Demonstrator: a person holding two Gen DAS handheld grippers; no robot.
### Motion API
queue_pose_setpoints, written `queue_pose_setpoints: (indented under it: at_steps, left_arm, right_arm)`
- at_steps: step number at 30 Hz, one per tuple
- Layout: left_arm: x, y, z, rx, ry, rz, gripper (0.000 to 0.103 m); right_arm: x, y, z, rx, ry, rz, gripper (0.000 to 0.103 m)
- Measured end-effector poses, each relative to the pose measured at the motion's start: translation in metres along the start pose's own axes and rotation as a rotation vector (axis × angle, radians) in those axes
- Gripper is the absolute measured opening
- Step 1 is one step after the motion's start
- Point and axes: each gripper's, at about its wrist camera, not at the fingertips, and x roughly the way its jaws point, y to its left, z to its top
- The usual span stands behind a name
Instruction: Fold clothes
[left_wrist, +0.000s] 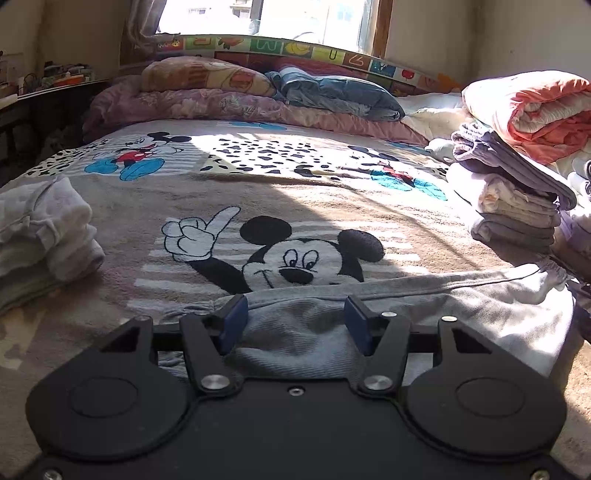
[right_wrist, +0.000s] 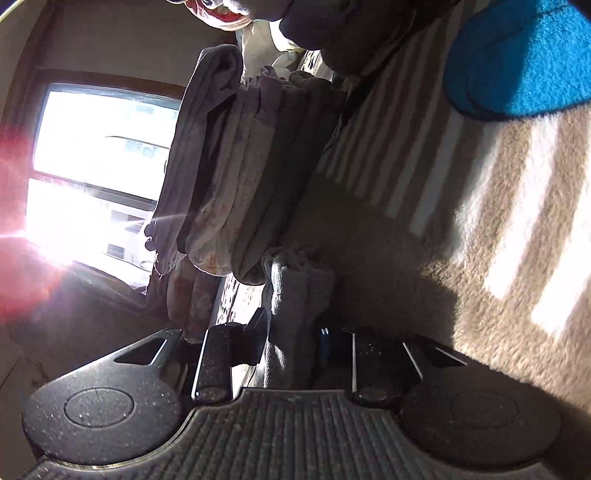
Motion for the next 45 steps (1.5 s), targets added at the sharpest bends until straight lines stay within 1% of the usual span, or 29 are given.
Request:
queue_pose_setpoints:
  at_steps: [1, 3, 5, 7, 13, 17, 22, 24, 26, 28, 30, 33, 36, 38, 42, 45]
  left_arm:
    - [0.0, 0.0, 0.0, -0.002, 0.0, 0.0, 0.057]
    - [0.0, 0.0, 0.0, -0.002, 0.001, 0.0, 0.057]
    - [0.0, -0.001, 0.0, 0.001, 0.001, 0.001, 0.057]
    - [-0.002, -0.002, 0.0, 0.002, -0.002, -0.002, 0.057]
    - [-0.02, -0.003, 0.003, -0.035, -0.029, -0.049, 0.057]
    - [-0.038, 0.004, 0.008, -0.105, -0.066, -0.094, 0.057]
    - [-0.064, 0.02, 0.021, -0.205, -0.127, -0.122, 0.057]
    - [-0.077, 0.03, 0.021, -0.264, -0.145, -0.123, 0.058]
    - [-0.089, 0.041, 0.014, -0.337, -0.142, -0.131, 0.059]
    - [-0.101, 0.052, 0.004, -0.42, -0.134, -0.134, 0.06]
    - [-0.108, 0.061, -0.001, -0.462, -0.13, -0.146, 0.06]
    - [-0.118, 0.073, 0.0, -0.5, -0.161, -0.138, 0.06]
    - [-0.128, 0.087, -0.001, -0.548, -0.196, -0.149, 0.062]
    - [-0.128, 0.093, -0.002, -0.559, -0.2, -0.146, 0.063]
    - [-0.121, 0.1, -0.006, -0.58, -0.185, -0.141, 0.063]
    - [-0.12, 0.104, -0.007, -0.583, -0.186, -0.141, 0.063]
  right_arm:
    - [0.0, 0.001, 0.0, -0.011, 0.0, -0.006, 0.026]
    - [-0.001, 0.001, -0.001, -0.013, -0.005, -0.024, 0.015]
    - [-0.004, 0.002, -0.002, -0.017, -0.016, -0.032, 0.011]
    - [-0.006, 0.012, -0.003, -0.058, -0.018, -0.041, 0.009]
    - [-0.01, 0.051, -0.002, -0.175, -0.015, -0.048, 0.008]
    - [-0.011, 0.092, -0.012, -0.294, -0.011, -0.021, 0.008]
    - [-0.011, 0.145, -0.025, -0.442, -0.006, 0.012, 0.008]
    - [-0.006, 0.17, -0.044, -0.521, 0.014, 0.045, 0.008]
    - [-0.001, 0.196, -0.063, -0.6, 0.034, 0.079, 0.008]
    - [0.009, 0.219, -0.091, -0.703, 0.066, 0.104, 0.008]
    - [0.02, 0.241, -0.127, -0.826, 0.102, 0.119, 0.008]
    - [0.033, 0.255, -0.169, -0.928, 0.152, 0.128, 0.008]
    - [0.044, 0.269, -0.215, -1.037, 0.194, 0.132, 0.008]
    - [0.05, 0.277, -0.247, -1.106, 0.219, 0.132, 0.008]
    - [0.058, 0.279, -0.285, -1.158, 0.234, 0.128, 0.008]
    - [0.061, 0.277, -0.304, -1.194, 0.239, 0.128, 0.008]
